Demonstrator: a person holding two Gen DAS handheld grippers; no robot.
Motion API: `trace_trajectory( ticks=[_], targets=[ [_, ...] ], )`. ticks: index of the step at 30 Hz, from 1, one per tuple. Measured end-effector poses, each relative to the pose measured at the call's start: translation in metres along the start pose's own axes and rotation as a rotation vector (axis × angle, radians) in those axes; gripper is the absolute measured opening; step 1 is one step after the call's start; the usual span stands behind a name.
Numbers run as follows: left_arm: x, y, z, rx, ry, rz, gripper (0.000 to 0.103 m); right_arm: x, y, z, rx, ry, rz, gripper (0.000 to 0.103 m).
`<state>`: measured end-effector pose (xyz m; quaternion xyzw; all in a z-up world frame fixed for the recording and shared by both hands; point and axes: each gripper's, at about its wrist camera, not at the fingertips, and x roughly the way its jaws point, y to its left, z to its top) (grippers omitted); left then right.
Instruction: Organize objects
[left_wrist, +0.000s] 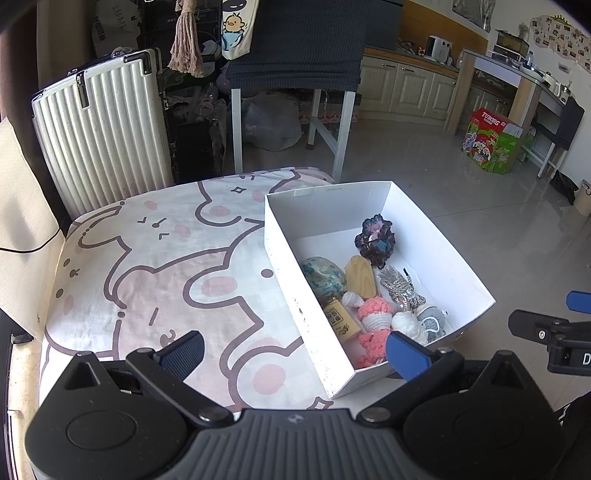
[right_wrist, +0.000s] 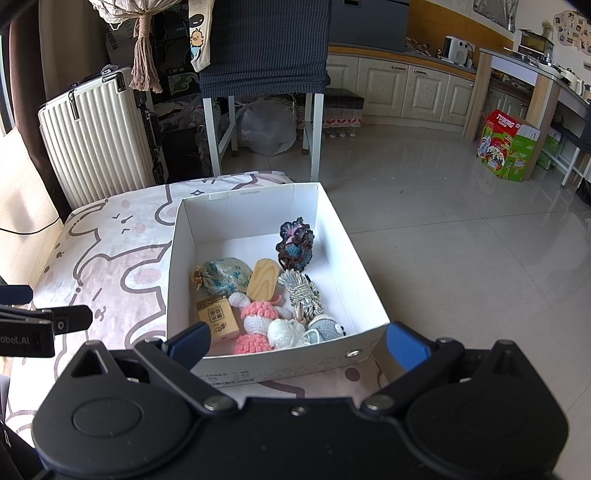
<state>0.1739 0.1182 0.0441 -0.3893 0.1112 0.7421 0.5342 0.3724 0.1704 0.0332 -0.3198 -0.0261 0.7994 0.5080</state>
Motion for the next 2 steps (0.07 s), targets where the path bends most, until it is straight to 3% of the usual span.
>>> trace_trajectory(
  ticks=[2],
  targets=[
    [-0.0002,0.0005,-0.0004,0.003,-0.001,-0.002,0.103,0.0,0.0,0.0001,0.0,0.0,0.0,0.103]
  ],
)
